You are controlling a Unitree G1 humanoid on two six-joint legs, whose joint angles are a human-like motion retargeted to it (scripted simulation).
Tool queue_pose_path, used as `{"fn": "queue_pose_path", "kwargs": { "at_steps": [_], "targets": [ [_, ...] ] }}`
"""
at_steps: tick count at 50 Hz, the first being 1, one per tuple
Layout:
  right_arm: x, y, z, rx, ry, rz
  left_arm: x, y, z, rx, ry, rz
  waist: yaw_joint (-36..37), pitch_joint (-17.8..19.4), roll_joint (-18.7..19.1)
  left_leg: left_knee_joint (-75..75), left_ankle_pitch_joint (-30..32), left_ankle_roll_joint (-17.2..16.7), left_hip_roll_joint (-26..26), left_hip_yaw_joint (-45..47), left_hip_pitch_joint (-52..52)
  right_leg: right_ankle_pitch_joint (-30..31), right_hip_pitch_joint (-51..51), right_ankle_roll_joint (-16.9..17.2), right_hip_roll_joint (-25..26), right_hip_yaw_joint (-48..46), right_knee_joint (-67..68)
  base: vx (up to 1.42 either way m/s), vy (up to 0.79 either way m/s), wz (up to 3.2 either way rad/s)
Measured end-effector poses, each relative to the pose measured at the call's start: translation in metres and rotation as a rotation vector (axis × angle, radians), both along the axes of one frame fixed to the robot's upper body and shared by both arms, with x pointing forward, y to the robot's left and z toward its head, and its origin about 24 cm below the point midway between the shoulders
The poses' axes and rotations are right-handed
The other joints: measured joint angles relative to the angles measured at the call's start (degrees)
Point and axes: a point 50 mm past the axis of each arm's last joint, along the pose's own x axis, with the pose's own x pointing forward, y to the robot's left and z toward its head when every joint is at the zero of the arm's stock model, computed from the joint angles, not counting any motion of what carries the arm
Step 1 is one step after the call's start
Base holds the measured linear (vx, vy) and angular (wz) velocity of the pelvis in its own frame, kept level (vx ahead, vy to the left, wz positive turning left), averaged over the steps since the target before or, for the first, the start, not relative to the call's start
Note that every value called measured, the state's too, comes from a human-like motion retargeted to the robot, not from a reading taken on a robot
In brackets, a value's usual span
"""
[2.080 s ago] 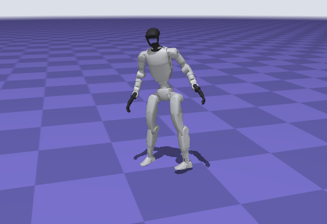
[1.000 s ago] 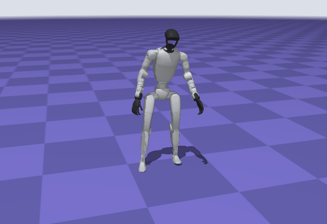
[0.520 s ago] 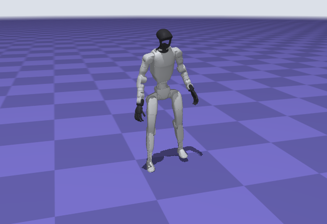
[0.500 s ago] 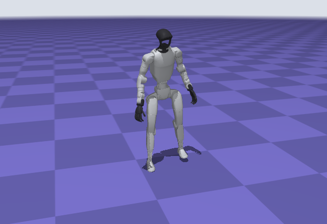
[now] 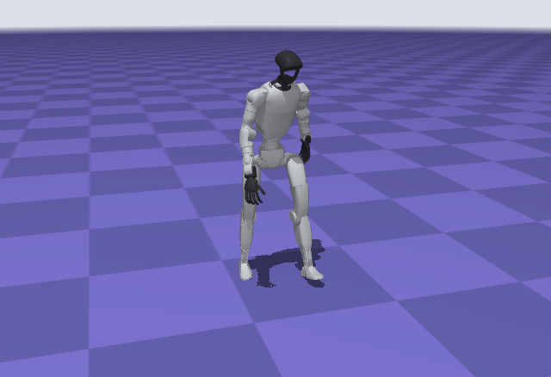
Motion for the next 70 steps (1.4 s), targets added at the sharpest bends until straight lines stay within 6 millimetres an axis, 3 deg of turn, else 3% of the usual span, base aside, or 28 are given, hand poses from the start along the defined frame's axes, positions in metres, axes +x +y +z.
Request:
{"fn": "queue_pose_path", "kwargs": {
  "at_steps": [3, 5, 10, 13, 18, 22, 28, 33, 38, 42, 45, 48, 52, 55, 59, 62, 65, 70],
  "targets": [
    [0.002, 0.013, 0.001, 0.025, -0.027, 0.025, 0.031, 0.021, 0.006, 0.092, -0.039, -0.056, -0.23, -0.2, -2.41, 0.0, 1.09, -0.18, 0.08, -0.05, 0.77, -0.9, 0.22, 0.0, -0.13, 1.55, 0.44, 0.23, 0.19, -0.38],
    [0.002, 0.021, 0.001, 0.04, -0.042, 0.029, 0.062, 0.039, 0.015, 0.187, -0.09, -0.088, -0.2, -0.28, -4.06, 0.0, 1.07, -0.28, -0.04, 0.11, 1.13, -1.4, 0.23, 0.0, -0.39, 2.18, 0.83, 0.21, 0.19, -0.21],
    [-0.002, 0.035, -0.002, 0.059, -0.059, 0.03, 0.178, 0.075, 0.063, 0.459, -0.359, -0.076, 0.47, -0.28, -6.98, 0.0, -0.85, -0.09, -1.32, 0.0, 1.59, -2.03, 0.05, -0.21, -1.56, 3.53, 1.7, 0.19, 0.18, 0.04],
    [-0.002, 0.04, -0.001, 0.056, -0.069, 0.051, 0.255, 0.073, 0.107, 0.543, -0.6, -0.01, 0.21, -0.51, -7.14, 0.0, -1.92, -0.16, -1.61, -0.86, 2.04, -2.63, -0.29, -0.92, -1.28, 4.11, 1.68, 0.17, 0.13, 0.23],
    [0.004, 0.042, 0.007, 0.047, -0.108, 0.088, 0.357, 0.033, 0.185, 0.536, -0.964, -0.037, -3.5, -1.32, -5.62, 0.0, -3.41, -0.17, -1.91, -2.89, 3.91, -1.67, -1.48, -1.83, -0.52, 3.33, 0.85, 0.18, 0.1, 0.35],
    [0.011, 0.037, 0.017, 0.054, -0.16, 0.081, 0.405, -0.011, 0.239, 0.513, -1.175, -0.198, -9.4, -2.08, -3.53, 0.17, -4.73, -0.06, -1.89, -5.0, 6.35, -0.3, -3.02, -2.88, 0.5, 3.82, 0.44, 0.21, 0.07, 0.47],
    [0.009, 0.024, 0.024, 0.065, -0.211, 0.017, 0.438, -0.07, 0.297, 0.478, -1.405, -0.393, -18.59, -2.47, -0.69, 1.25, -7.19, -0.26, -2.13, -7.99, 10.07, 4.99, -6.68, -3.19, 0.06, -0.3, 0.48, 0.25, 0.03, 0.49],
    [-0.006, 0.007, 0.016, 0.047, -0.16, -0.038, 0.445, -0.122, 0.316, 0.371, -1.543, -0.479, -23.08, -2.01, 1.16, 2.95, -9.57, -0.45, -2.91, -10.6, 12.22, 10.32, -8.68, -1.07, -1.43, -4.47, -1.83, 0.27, -0.06, 0.51],
    [-0.03, -0.011, 0.001, 0.036, -0.047, -0.078, 0.432, -0.164, 0.297, 0.238, -1.574, -0.628, -24.38, -2.25, 3.44, 4.32, -11.12, -0.23, -4.03, -13.35, 12.92, 11.52, -8.89, -0.14, -3.03, -6.61, -2.07, 0.25, -0.14, 0.5],
    [-0.048, -0.025, -0.009, 0.032, 0.028, -0.11, 0.405, -0.165, 0.247, 0.161, -1.476, -0.729, -24.72, -3.18, 5.74, 5.13, -11.03, 0.14, -4.65, -15.37, 12.66, 10.64, -7.63, -0.61, -3.99, -8.17, -1.95, 0.22, -0.19, 0.46],
    [-0.058, -0.034, -0.013, 0.018, 0.056, -0.14, 0.373, -0.145, 0.19, 0.116, -1.319, -0.711, -24.85, -3.97, 7.3, 5.52, -9.84, 0.7, -4.83, -16.68, 12.32, 9.09, -6.86, -0.42, -4.28, -9.18, -1.98, 0.2, -0.21, 0.31],
    [-0.065, -0.041, -0.016, -0.003, 0.062, -0.184, 0.326, -0.112, 0.123, 0.093, -1.091, -0.581, -24.24, -4.73, 7.94, 5.99, -7.78, 1.88, -4.99, -17.79, 11.84, 8.36, -6.6, -0.02, -4.2, -9.19, -2.03, 0.18, -0.23, 0.03],
    [-0.072, -0.045, -0.02, -0.025, 0.067, -0.244, 0.239, -0.06, 0.046, 0.128, -0.728, -0.3, -21.61, -5.68, 6.95, 8.21, -5.28, 4.54, -5.4, -18.53, 10.59, 7.98, -7.07, 0.0, -3.79, -7.64, -1.98, 0.15, -0.26, -0.34],
    [-0.076, -0.044, -0.024, -0.027, 0.086, -0.27, 0.165, -0.024, 0.012, 0.187, -0.451, -0.061, -18.8, -6.29, 4.65, 12.82, -4.86, 7.3, -6.67, -18.02, 8.24, 7.98, -7.81, 0.0, -4.44, -5.73, -1.89, 0.14, -0.23, -0.48],
    [-0.082, -0.041, -0.029, -0.015, 0.127, -0.277, 0.078, 0.01, 0.001, 0.256, -0.166, 0.207, -14.74, -6.89, 1.5, 22.03, -6.14, 10.05, -8.01, -15.9, 2.99, 7.69, -8.53, 0.0, -5.7, -3.55, -1.7, 0.14, -0.17, -0.38],
    [-0.086, -0.04, -0.03, -0.009, 0.142, -0.276, 0.033, 0.023, 0.004, 0.286, -0.063, 0.338, -11.41, -6.94, 0.61, 25.14, -6.51, 10.63, -7.65, -14.4, 0.21, 6.94, -8.44, 0.0, -5.61, -2.38, -1.28, 0.16, -0.1, -0.35],
    [-0.083, -0.042, -0.03, -0.006, 0.139, -0.272, 0.01, 0.027, 0.007, 0.284, -0.047, 0.41, -7.87, -6.65, 1.02, 21.66, -5.38, 9.87, -6.47, -13.51, -0.12, 5.8, -7.81, 0.0, -4.54, -1.44, -0.68, 0.18, -0.04, -0.39],
    [-0.08, -0.047, -0.028, -0.015, 0.146, -0.24, -0.012, 0.016, 0.005, 0.196, -0.047, 0.421, -3.05, -7.18, 4.46, 9.72, -2.08, 6.14, -3.41, -12.33, 2.47, 3.1, -5.3, 0.0, -1.57, -0.61, 0.76, 0.19, 0.05, -0.33]
  ]
}}
